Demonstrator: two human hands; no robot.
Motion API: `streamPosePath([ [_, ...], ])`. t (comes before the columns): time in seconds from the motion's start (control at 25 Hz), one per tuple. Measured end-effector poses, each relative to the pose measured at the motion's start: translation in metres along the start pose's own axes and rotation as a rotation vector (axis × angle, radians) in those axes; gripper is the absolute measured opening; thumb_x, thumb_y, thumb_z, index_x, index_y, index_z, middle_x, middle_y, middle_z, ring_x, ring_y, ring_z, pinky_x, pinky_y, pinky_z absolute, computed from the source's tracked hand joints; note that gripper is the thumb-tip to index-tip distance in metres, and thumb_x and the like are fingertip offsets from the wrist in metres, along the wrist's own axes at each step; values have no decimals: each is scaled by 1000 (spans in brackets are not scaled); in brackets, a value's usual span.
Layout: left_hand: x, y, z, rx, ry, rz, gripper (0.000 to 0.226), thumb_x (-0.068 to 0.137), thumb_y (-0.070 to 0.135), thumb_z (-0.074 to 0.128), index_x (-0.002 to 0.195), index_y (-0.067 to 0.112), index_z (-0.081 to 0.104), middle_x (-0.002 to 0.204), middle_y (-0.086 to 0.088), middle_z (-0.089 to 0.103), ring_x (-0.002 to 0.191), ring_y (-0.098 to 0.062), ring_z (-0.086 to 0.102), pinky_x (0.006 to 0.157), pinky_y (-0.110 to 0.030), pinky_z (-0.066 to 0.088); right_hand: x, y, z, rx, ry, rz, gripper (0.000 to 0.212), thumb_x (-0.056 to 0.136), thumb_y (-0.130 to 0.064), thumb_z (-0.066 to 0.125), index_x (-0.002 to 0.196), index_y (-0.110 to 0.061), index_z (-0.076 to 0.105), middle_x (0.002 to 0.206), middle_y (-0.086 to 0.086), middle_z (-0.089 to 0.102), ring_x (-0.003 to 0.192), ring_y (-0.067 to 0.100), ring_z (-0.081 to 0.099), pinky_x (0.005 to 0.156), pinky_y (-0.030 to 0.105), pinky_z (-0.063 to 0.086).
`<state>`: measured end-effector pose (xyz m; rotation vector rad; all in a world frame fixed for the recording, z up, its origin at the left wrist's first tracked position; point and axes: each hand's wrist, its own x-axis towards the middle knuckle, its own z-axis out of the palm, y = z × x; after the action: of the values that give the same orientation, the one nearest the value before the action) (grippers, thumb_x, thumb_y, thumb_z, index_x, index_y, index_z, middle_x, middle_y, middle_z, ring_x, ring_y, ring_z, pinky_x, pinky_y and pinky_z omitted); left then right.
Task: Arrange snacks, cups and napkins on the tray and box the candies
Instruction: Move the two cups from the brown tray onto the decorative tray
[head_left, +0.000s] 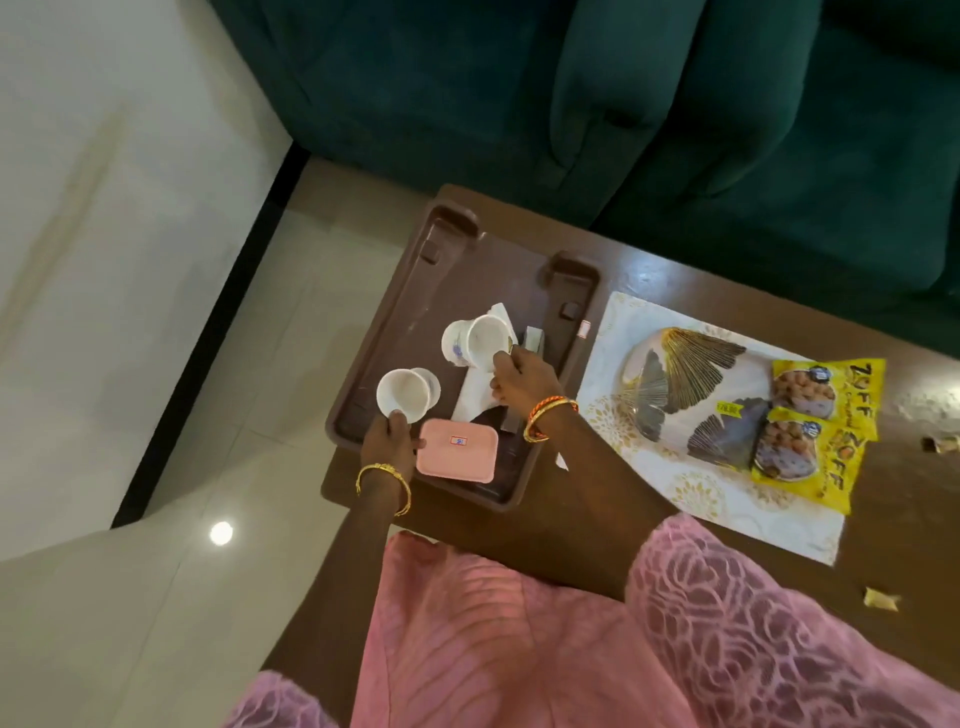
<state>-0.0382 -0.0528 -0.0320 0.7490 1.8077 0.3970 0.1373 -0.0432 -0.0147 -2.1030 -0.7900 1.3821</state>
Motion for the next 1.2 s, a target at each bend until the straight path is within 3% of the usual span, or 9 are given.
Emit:
streamPosePath([
  [0.16, -36, 12, 38, 64, -40, 130, 33, 95, 25, 38, 99, -1, 57, 70, -9, 60, 72, -30, 61, 63, -34, 46, -47, 49, -65, 121, 265, -11, 33, 81, -38, 37, 83, -12, 58, 78, 23, 62, 76, 38, 60, 71, 48, 53],
  [0.32, -77, 11, 95, 158, -151, 280, 26, 95, 27, 42, 83, 10, 58, 81, -11, 63, 75, -26, 63, 71, -37, 50, -82, 128, -128, 255, 506, 149, 35, 89, -31, 41, 82, -2, 59, 70, 16, 59, 69, 31, 56, 68, 49, 51],
  [0.44, -104, 2, 139, 218, -226, 299, 25, 94, 33, 46, 87, 12, 57, 81, -9, 64, 75, -21, 62, 69, -34, 52, -96, 182, -161, 351, 604, 326, 34, 93, -27, 43, 73, -4, 57, 69, 15, 62, 67, 31, 59, 67, 43, 51],
  [0.64, -129, -25, 207, 286, -290, 252, 30, 92, 37, 49, 88, 8, 57, 85, -10, 65, 81, -25, 64, 78, -41, 54, -82, 234, -194, 467, 572, 441, 35, 93, -34, 45, 83, -5, 61, 74, 13, 63, 66, 27, 60, 61, 32, 51],
  [0.88, -135, -53, 259, 427, -298, 231, 31, 91, 42, 48, 84, 13, 55, 100, -13, 68, 91, -25, 66, 86, -49, 54, -40, 266, -213, 471, 533, 417, 39, 94, -36, 46, 100, -3, 65, 79, 16, 62, 61, 27, 59, 60, 33, 54],
  [1.04, -149, -56, 272, 509, -301, 197, 36, 91, 44, 46, 85, 10, 55, 103, -17, 67, 94, -30, 65, 88, -52, 52, -36, 278, -222, 423, 516, 448, 40, 93, -37, 46, 107, -4, 63, 93, 24, 68, 88, 40, 65, 81, 52, 55],
  [1.2, -154, -58, 285, 510, -314, 185, 37, 92, 40, 46, 89, 5, 58, 99, -17, 68, 89, -27, 67, 87, -49, 53, -37, 278, -225, 380, 567, 425, 39, 95, -36, 45, 112, -5, 63, 102, 25, 69, 95, 41, 63, 85, 50, 53],
])
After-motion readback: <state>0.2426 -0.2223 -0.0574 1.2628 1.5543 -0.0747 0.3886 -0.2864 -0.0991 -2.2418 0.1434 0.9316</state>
